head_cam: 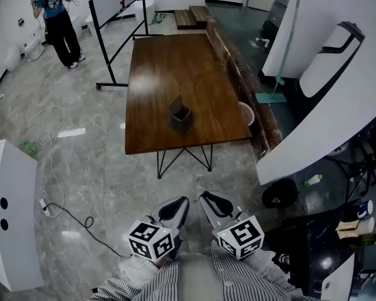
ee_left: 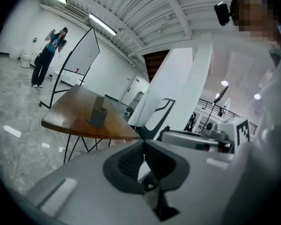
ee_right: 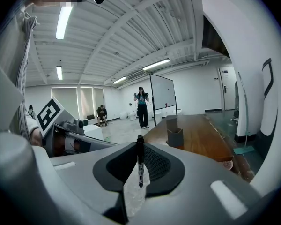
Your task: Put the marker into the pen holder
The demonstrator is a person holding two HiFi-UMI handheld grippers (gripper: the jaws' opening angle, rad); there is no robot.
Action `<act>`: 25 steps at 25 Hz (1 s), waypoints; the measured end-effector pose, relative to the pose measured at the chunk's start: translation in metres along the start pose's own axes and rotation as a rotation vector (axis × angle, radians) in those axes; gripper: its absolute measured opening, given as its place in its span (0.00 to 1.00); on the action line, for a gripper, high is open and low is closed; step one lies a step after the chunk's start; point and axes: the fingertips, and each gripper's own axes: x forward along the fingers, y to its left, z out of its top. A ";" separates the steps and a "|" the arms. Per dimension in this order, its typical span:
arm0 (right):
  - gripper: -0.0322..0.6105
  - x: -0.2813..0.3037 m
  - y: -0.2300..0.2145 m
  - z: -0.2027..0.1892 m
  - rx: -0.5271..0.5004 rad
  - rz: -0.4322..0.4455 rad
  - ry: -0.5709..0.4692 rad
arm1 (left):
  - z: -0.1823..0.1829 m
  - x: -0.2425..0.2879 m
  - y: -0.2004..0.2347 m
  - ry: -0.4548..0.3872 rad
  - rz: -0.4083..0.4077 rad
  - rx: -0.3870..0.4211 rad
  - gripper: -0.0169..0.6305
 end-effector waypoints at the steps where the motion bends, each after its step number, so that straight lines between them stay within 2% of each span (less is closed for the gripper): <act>1: 0.12 0.013 -0.008 0.006 0.003 -0.005 0.000 | 0.010 0.008 0.011 0.001 0.000 0.001 0.04; 8: 0.12 0.103 -0.058 0.057 0.017 -0.041 -0.028 | 0.091 0.058 0.076 0.002 -0.041 0.046 0.04; 11: 0.12 0.130 -0.072 0.071 0.020 -0.058 -0.038 | 0.111 0.074 0.098 0.002 -0.051 0.053 0.04; 18: 0.12 0.160 -0.100 0.074 0.036 -0.082 0.004 | 0.118 0.099 0.127 0.022 -0.049 0.007 0.04; 25: 0.12 0.178 -0.121 0.074 0.037 -0.050 0.044 | 0.125 0.123 0.145 0.023 -0.021 -0.031 0.04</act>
